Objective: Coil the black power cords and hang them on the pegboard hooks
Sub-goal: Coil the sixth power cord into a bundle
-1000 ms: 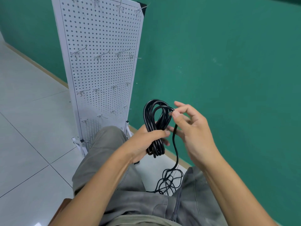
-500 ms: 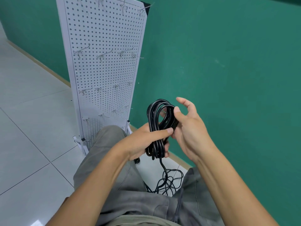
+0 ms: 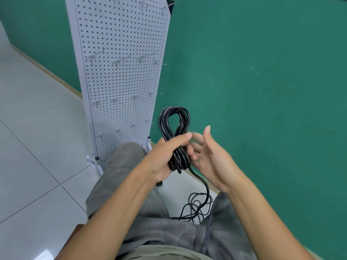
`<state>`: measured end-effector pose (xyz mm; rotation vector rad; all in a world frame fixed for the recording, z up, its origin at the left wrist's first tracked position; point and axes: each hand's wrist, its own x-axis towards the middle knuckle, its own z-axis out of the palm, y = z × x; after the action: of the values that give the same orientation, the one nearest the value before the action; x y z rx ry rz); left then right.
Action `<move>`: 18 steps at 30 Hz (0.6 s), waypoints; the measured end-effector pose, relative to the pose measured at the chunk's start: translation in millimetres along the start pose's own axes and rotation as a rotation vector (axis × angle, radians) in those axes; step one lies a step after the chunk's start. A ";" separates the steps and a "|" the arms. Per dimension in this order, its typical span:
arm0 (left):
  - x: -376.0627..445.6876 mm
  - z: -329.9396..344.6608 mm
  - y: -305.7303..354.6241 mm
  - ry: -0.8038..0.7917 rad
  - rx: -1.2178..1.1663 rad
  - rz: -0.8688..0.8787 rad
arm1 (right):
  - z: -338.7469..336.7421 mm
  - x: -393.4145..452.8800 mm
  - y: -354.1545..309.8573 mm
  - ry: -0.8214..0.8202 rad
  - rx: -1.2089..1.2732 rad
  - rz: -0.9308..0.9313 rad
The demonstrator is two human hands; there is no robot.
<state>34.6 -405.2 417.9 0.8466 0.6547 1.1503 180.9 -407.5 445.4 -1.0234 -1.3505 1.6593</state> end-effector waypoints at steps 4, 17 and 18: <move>1.1 -16.4 9.6 0.136 -0.034 0.035 | 3.4 -1.7 31.3 -0.049 -0.246 0.098; 10.1 -43.3 20.1 0.632 -0.043 0.229 | 0.8 -23.7 33.6 -0.064 -0.748 -0.061; 11.1 -42.9 18.0 0.633 0.006 0.229 | 2.3 -23.8 29.0 -0.091 -0.852 -0.099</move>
<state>-6.1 -381.4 409.8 0.5619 1.0959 1.6459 186.4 -434.6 420.0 -1.3095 -2.2073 1.0453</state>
